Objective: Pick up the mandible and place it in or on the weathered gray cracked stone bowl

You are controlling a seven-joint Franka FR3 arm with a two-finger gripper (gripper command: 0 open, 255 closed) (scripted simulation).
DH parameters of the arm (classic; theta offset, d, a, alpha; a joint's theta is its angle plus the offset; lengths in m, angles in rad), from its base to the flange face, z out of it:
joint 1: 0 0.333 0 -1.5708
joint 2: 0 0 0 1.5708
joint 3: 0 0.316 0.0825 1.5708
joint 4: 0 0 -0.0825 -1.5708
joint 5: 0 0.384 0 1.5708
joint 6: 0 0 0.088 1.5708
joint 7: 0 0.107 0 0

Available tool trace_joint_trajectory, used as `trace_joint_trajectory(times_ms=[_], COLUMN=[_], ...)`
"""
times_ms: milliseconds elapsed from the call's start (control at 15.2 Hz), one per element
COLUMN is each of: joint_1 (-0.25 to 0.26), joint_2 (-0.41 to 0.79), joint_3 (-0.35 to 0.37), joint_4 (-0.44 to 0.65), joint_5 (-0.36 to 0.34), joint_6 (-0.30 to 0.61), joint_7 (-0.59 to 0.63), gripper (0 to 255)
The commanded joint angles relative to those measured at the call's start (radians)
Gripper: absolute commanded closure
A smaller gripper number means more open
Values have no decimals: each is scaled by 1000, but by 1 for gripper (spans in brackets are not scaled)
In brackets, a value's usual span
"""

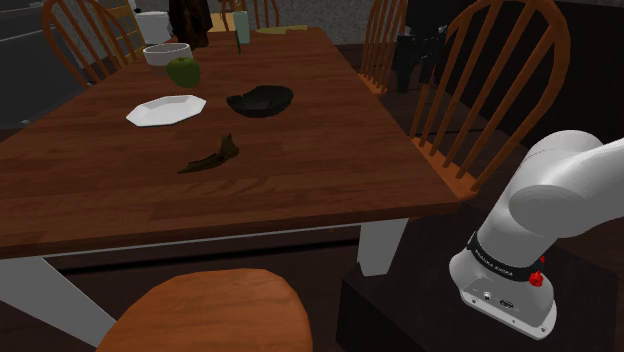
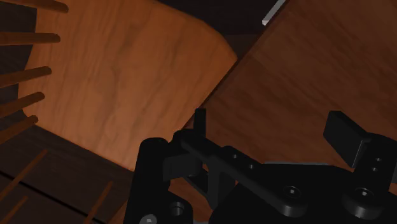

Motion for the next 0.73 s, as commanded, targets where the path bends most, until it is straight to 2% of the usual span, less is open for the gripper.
trace_joint_trajectory(times_ms=[0,660], joint_1=[0,4], joint_2=[0,75], joint_3=[0,225], joint_4=[0,-36], joint_5=[0,230], joint_6=[0,205], joint_7=[0,400], gripper=[0,0])
